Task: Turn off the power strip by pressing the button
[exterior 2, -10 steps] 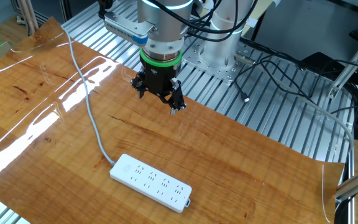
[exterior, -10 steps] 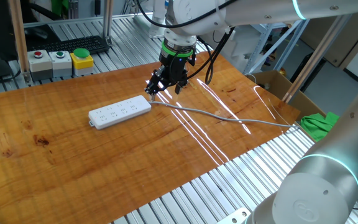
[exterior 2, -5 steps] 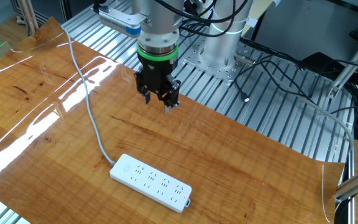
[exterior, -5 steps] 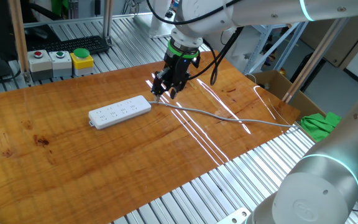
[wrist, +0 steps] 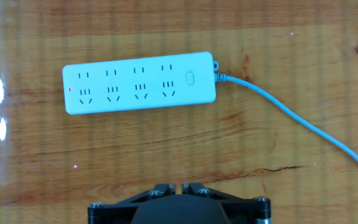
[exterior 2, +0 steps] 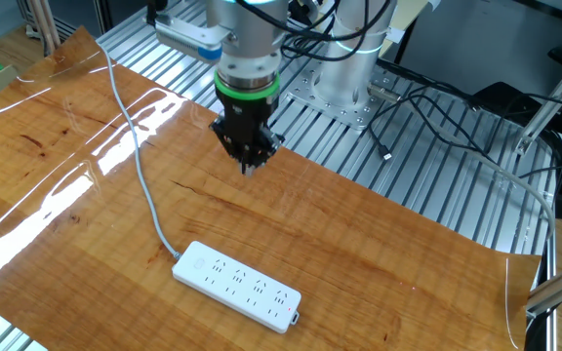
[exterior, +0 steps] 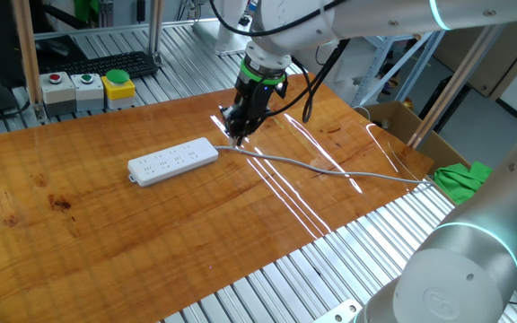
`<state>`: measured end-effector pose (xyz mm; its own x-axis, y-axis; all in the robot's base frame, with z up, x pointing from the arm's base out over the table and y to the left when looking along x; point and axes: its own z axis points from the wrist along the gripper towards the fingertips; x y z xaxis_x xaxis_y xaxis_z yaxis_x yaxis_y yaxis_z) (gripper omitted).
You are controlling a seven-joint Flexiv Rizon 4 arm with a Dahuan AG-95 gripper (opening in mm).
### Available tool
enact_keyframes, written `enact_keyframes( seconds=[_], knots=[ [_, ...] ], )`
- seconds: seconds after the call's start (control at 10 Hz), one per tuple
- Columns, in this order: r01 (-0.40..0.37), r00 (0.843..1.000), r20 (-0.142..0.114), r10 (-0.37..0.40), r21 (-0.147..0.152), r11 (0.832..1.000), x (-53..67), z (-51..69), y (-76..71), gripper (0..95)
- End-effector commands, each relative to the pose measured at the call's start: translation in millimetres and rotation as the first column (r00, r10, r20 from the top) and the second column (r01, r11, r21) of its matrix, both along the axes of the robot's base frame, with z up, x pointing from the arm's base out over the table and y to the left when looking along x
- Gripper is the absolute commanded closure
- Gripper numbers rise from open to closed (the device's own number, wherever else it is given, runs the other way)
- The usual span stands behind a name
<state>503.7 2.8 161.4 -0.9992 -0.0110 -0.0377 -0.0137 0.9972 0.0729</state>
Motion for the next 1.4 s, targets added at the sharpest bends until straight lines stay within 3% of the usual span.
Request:
enact_keyframes(
  seconds=[0.1,0.4,0.5,1.1,1.4],
  knots=[
    [0.003,1.000,-0.004,-0.003,-0.002,1.000,7.0,-7.3,1.0,95.0],
    [0.021,1.000,-0.006,-0.021,-0.002,1.000,28.4,-25.2,1.6,95.0],
    [0.022,1.000,-0.008,-0.022,-0.003,1.000,38.8,-31.7,1.1,76.0],
    [0.027,0.999,-0.020,-0.027,-0.001,1.000,93.6,-57.4,-10.9,76.0],
    [0.033,0.999,-0.018,-0.033,-0.001,0.999,112.8,-65.6,-17.6,76.0]
  ],
)
